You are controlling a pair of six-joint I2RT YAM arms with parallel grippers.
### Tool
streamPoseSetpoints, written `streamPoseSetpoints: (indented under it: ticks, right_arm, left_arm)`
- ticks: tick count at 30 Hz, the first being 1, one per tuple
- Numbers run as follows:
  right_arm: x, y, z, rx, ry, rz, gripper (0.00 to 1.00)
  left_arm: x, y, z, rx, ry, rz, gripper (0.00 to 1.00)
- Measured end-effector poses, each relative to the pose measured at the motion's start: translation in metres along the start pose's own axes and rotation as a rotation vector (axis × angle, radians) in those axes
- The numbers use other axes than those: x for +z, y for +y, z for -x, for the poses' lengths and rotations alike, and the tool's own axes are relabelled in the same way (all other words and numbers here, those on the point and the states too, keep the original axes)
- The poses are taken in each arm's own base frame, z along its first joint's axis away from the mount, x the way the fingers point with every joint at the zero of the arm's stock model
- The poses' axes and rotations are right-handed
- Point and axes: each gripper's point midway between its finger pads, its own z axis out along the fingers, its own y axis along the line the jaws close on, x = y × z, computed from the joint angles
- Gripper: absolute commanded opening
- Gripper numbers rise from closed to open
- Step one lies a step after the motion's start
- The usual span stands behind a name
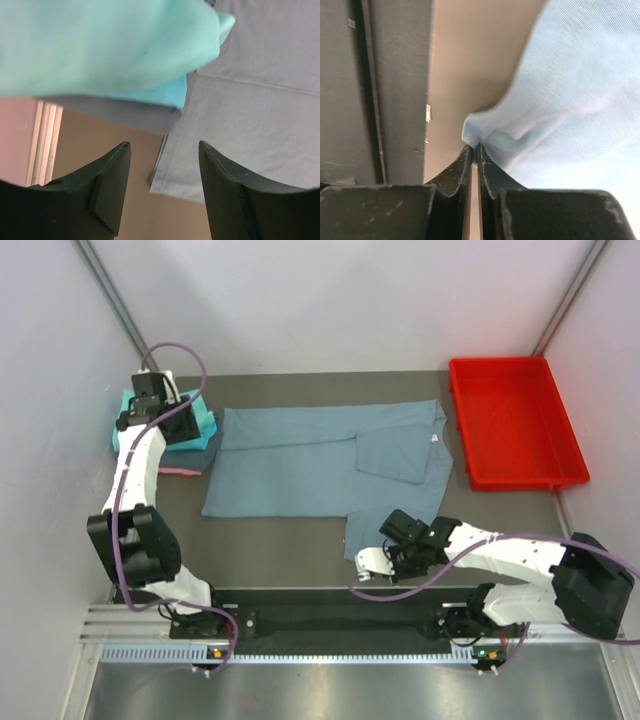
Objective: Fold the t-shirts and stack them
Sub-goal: Fold the tshirt
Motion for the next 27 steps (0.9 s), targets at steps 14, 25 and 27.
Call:
streamPoseSetpoints:
  ticks: [14, 25, 27]
  right_arm:
    - [-0.006, -0.021, -0.005, 0.046, 0.006, -0.073, 0.0]
    - [-0.009, -0.03, -0.005, 0.07, -0.004, -0.098, 0.0]
    - [-0.01, -0.034, -0.003, 0.073, -0.012, -0.109, 0.0]
  left_arm:
    - [0.008, 0.015, -0.072, -0.144, 0.279, -0.073, 0.58]
    - [0.051, 0.035, -0.136, -0.296, 0.554, -0.092, 0.54]
    - [0.054, 0.034, -0.14, -0.303, 0.569, -0.098, 0.52]
